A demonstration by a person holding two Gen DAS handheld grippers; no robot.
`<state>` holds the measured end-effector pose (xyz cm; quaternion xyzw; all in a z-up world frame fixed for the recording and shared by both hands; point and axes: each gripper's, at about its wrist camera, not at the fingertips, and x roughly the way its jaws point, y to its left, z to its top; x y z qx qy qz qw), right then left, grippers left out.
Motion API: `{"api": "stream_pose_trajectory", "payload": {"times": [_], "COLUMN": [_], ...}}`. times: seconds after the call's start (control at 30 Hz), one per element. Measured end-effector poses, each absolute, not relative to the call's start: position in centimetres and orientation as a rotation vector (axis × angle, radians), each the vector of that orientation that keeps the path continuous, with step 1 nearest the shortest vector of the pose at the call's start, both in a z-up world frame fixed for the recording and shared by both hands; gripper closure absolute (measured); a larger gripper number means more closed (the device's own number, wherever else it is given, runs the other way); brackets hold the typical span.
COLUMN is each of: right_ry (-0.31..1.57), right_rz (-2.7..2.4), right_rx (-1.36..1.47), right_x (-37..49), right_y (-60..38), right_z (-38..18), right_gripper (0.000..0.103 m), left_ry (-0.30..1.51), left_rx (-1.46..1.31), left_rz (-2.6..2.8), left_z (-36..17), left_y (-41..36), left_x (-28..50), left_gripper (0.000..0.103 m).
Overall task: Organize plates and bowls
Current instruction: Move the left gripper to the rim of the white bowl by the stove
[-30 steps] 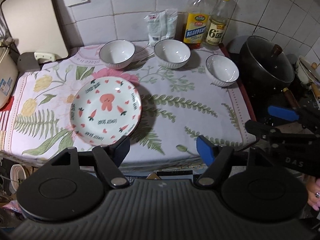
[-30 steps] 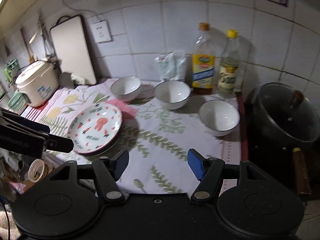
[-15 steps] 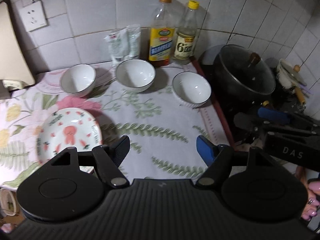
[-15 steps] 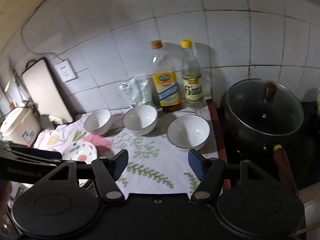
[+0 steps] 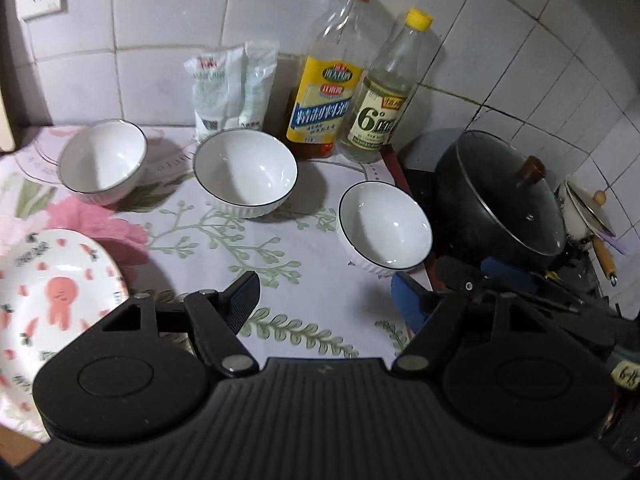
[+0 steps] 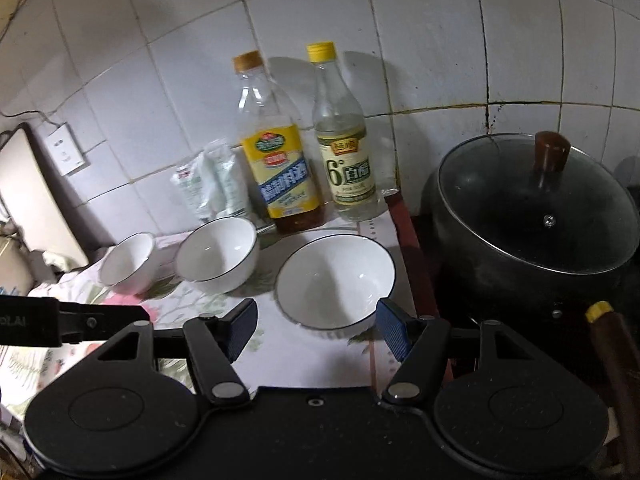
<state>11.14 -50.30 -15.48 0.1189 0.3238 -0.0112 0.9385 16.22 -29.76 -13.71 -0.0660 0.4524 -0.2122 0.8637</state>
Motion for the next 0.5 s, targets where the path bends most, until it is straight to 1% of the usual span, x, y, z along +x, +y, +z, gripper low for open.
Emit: {"api": "stream_pose_trajectory", "payload": {"times": [0.17,0.33,0.43,0.5], "right_ry": [0.654,0.674,0.705,0.715], "right_rz": [-0.023,0.008,0.038,0.027], "right_rx": [0.226,0.139,0.095,0.048], "right_x": [12.9,13.9,14.5,14.9], "right_y": [-51.4,-51.4,-51.1,-50.6], "right_z": [-18.0,-19.6,-20.4,-21.1], "right_gripper": [0.033,0.032,0.032,0.026], "left_ry": [0.911,0.928,0.952,0.973], "left_rx": [-0.168,-0.226,-0.213,-0.209], "left_rz": [-0.444,-0.451,-0.46,-0.474], "left_z": [-16.4,-18.1,-19.3,-20.2], "left_y": [-31.1,-32.2,-33.3,-34.1], "left_x": [18.3,20.5,21.7,22.5], "left_gripper": [0.032,0.034,0.034,0.035]}}
